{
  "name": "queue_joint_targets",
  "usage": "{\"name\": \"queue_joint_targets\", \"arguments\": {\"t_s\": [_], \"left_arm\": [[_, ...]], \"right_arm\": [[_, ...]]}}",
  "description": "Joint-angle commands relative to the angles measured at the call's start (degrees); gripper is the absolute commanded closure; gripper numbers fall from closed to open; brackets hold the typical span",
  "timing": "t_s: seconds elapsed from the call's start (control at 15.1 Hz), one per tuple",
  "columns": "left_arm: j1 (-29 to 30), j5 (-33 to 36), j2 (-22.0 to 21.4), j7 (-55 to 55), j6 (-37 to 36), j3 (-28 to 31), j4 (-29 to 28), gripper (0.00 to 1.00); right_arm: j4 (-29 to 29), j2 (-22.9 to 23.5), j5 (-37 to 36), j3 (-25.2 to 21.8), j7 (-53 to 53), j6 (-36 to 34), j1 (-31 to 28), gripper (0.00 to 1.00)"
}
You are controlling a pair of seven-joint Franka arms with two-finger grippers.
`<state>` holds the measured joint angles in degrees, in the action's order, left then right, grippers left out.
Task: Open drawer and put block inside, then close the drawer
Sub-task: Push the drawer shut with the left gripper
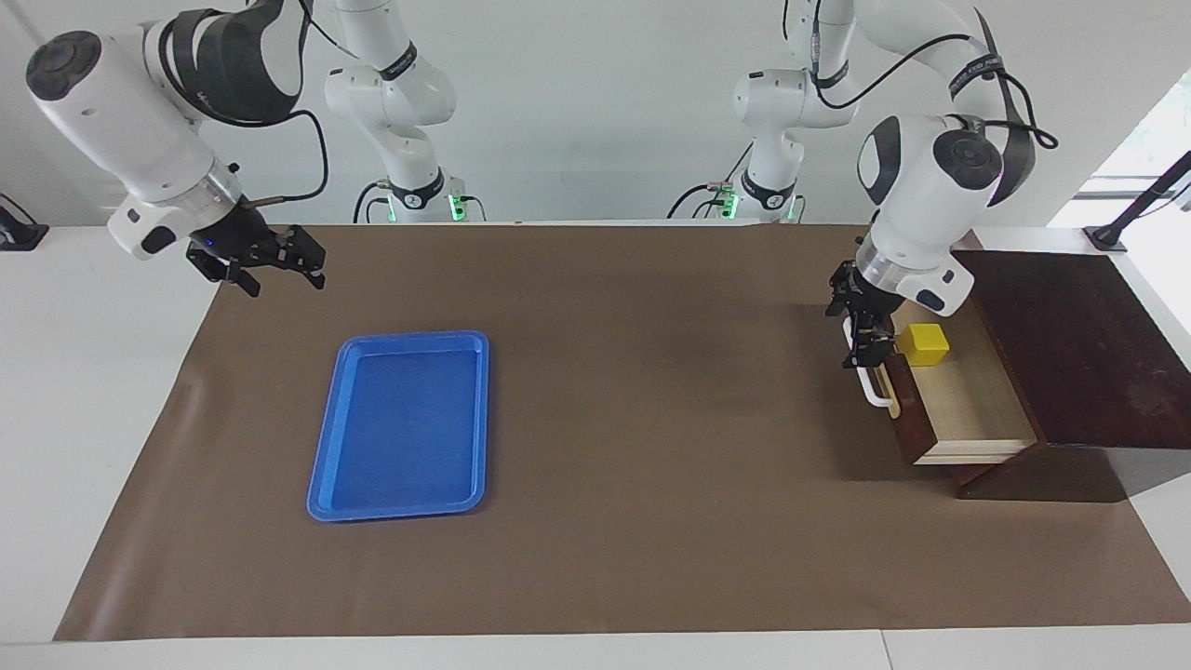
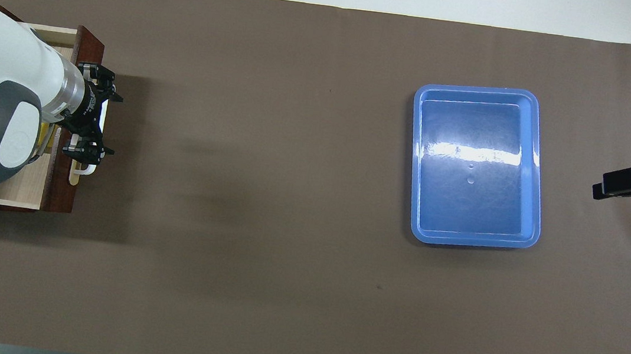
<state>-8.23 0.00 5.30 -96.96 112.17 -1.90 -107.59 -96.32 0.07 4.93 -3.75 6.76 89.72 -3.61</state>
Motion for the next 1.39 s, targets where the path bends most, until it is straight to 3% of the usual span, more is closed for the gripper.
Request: {"name": "queue_joint_targets", "arguments": {"t_s": [0.0,0.13,0.53,0.73,0.99,1.33], "left_arm": [[3.1,1.0,-1.2,1.9,1.8,0.6,-2.3,0.00],[4.8,2.4,-1.4,3.1,2.8,0.7,-3.9,0.00],[8.9,4.0,-1.3,7.7,3.1,0.7,-3.5,0.00],[12.3,4.0,-1.3,11.3,3.6,0.7,-3.2,0.00],[16.0,4.0,-1.2,16.1,4.6,0.7,-3.2,0.00],[18.2,4.0,-1.0,20.1,5.2,0.7,-3.0,0.00]], "right_arm": [[1.7,-1.6,-4.6,0.1,-2.5,-3.4,0.5,0.00],[1.8,-2.8,-8.5,0.3,-2.5,-3.9,0.8,0.00],[-0.9,-5.2,-8.5,0.7,-7.5,-4.6,0.8,0.00],[-0.1,-4.6,-8.9,0.6,-7.7,-2.9,0.8,0.00],[3.3,-3.1,-7.8,0.7,-7.3,-5.4,0.7,0.00],[2.7,-3.5,-7.7,0.8,-7.3,-5.4,0.1,0.00]]}}
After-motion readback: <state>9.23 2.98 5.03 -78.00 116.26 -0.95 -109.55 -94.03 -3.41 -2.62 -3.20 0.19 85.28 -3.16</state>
